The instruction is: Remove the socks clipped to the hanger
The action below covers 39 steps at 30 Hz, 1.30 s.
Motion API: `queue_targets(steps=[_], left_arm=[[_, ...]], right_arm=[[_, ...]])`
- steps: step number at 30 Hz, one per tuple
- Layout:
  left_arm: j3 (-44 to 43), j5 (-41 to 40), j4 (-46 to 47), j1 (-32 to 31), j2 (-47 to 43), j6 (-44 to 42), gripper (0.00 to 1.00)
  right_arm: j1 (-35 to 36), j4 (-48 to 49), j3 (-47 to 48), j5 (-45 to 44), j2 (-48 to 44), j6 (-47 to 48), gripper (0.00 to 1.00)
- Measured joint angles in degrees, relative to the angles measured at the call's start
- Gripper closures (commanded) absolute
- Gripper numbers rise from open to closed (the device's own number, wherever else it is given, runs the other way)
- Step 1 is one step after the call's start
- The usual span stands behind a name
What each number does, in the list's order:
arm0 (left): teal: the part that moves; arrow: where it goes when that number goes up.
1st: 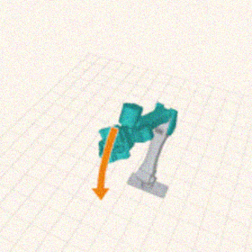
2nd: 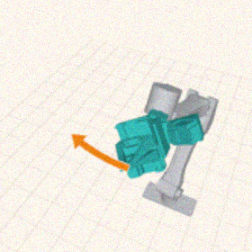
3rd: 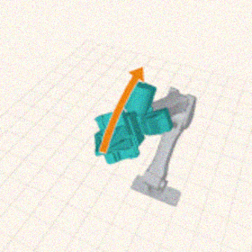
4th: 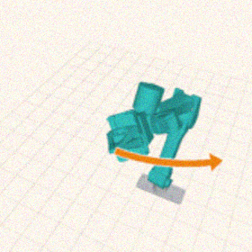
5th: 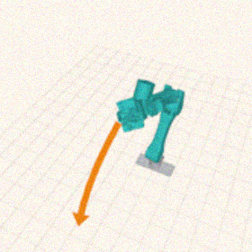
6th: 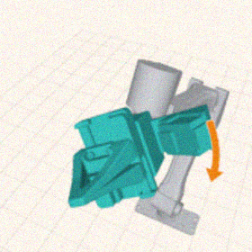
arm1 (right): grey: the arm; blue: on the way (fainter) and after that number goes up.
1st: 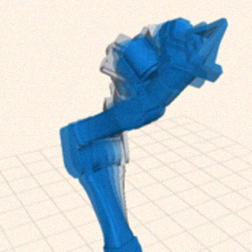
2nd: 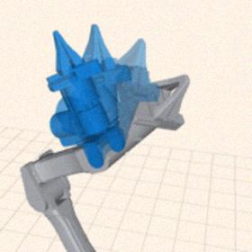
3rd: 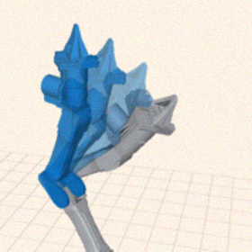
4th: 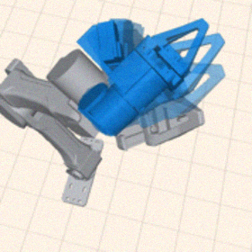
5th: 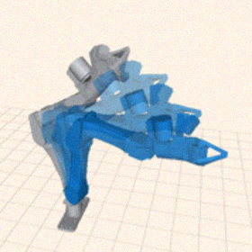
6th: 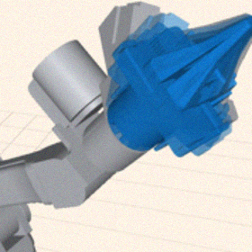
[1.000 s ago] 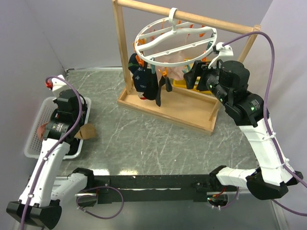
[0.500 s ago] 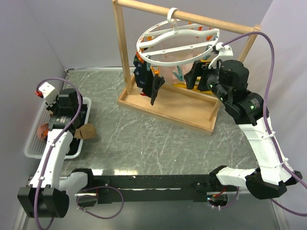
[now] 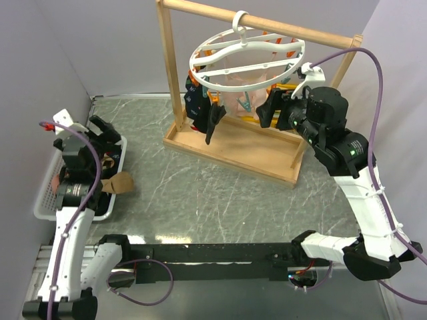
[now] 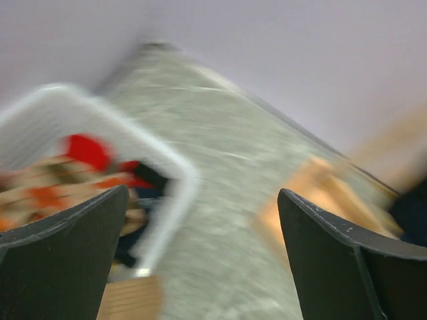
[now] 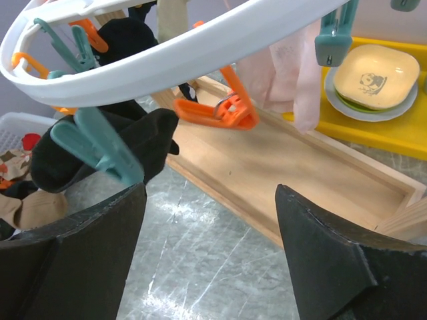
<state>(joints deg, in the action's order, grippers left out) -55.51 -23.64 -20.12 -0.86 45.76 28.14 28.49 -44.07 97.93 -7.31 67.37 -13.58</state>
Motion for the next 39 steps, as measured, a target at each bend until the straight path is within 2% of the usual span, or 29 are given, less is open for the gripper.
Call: queue_targets(steps=[2,5,8,13,15,18,26,35,37,39], left_arm=[[0.0,9.22,1.53,0.0,-1.86,-0.55,0.0],[0.02,21.81,4.04,-0.09,-3.1,-0.24,0.09],[0.68,32.06,7.17,-1.03,-3.65,1.68,0.12],[1.92,40.15,11.37,-6.62,-5.14,5.95,0.11],[1.92,41.27,13.29,-9.38,-5.46,7.08,0.09],[1.92,41.83,15.45,-13.44,-5.35,7.98,0.01],[-1.99,39.36,17.9,-26.95,3.13,7.48,0.0],[-8.66,32.02,19.76,-40.11,14.08,3.93,0.04],[-10.27,29.88,19.98,-42.69,15.8,2.86,0.05],[-12.28,28.13,19.65,-44.68,17.49,1.97,0.12]], right_arm=[[-0.02,-0.04,0.0,0.42,-0.28,-0.02,0.13],[-0.02,-0.11,0.0,1.09,-0.76,-0.02,0.12],[-0.04,-0.09,0.0,1.81,-1.27,-0.07,0.12],[-0.04,0.83,-1.77,3.41,-3.04,-0.79,0.12],[-0.04,0.96,-2.21,4.04,-3.61,-1.36,0.11],[-0.04,1.46,-2.67,5.03,-4.5,-2.08,0.02],[-0.04,2.95,-4.92,5.88,-6.43,-3.1,0.0],[-0.04,2.97,-5.75,6.27,-6.93,-3.52,0.0],[-0.04,2.97,-5.75,6.32,-6.99,-3.56,0.0],[-0.04,2.97,-5.75,6.32,-7.06,-3.56,0.0]])
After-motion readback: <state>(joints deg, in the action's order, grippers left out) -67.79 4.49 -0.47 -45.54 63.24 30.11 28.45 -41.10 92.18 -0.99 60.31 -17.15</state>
